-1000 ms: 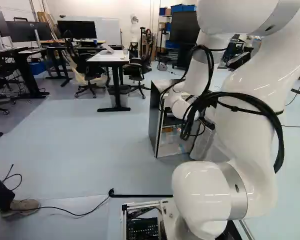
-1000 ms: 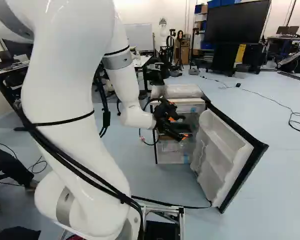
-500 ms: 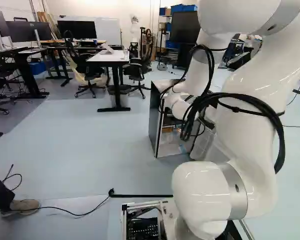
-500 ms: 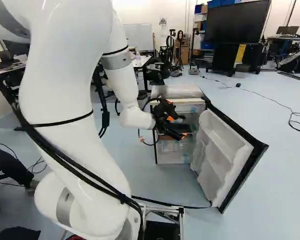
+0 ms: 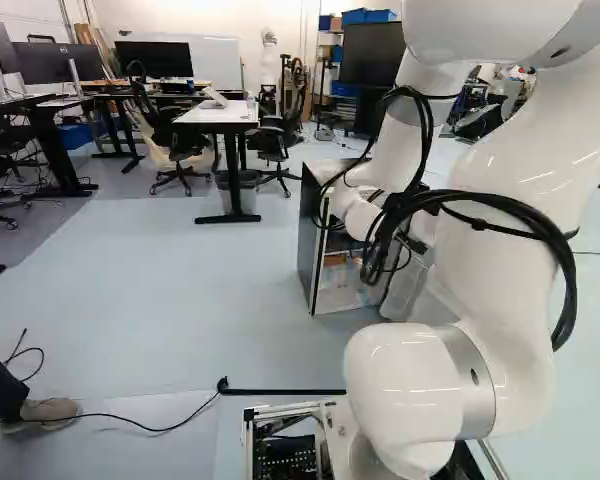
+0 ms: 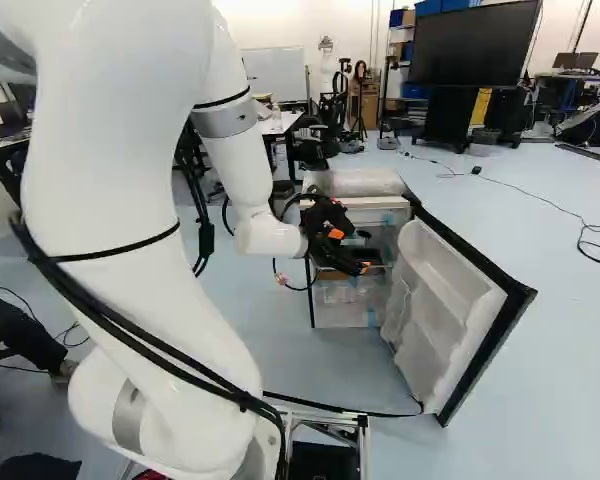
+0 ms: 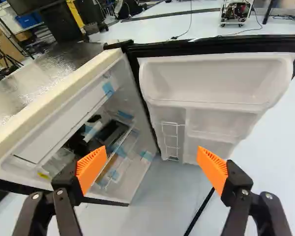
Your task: Open the fridge door
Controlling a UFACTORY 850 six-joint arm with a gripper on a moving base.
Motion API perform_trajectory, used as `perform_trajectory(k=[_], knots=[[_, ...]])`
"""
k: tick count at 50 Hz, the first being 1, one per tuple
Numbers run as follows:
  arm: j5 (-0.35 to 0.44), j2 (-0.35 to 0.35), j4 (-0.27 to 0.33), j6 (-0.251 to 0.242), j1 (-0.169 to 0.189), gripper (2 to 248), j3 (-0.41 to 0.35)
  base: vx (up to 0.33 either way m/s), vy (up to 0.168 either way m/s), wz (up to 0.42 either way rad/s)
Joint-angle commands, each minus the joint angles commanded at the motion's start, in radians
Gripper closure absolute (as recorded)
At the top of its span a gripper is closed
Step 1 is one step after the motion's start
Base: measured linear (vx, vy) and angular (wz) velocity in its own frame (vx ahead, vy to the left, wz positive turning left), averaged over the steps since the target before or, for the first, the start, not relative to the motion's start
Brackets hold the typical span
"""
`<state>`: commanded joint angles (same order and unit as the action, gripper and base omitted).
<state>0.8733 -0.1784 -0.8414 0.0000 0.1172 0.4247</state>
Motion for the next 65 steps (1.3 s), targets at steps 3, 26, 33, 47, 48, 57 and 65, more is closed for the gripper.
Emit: perform_trajectory(k=[3, 26, 33, 47, 48, 57, 65], knots=[[0.0, 0.008, 0.015, 0.0, -0.002, 3, -0.006, 0.0, 0.0, 0.0], [0.0, 0.088, 0.162, 0.0, -0.023, 3, -0.065, 0.0, 0.0, 0.0], [0.0, 0.119, 0.219, 0.0, -0.03, 3, -0.088, 0.0, 0.0, 0.0], [0.0, 0.189, 0.348, 0.0, -0.049, 3, -0.14, 0.0, 0.0, 0.0], [0.0, 0.195, 0.358, 0.0, -0.05, 3, -0.144, 0.0, 0.0, 0.0], [0.0, 0.244, 0.449, 0.0, -0.063, 3, -0.18, 0.0, 0.0, 0.0], [0.0, 0.283, 0.52, 0.0, -0.073, 3, -0.209, 0.0, 0.0, 0.0]])
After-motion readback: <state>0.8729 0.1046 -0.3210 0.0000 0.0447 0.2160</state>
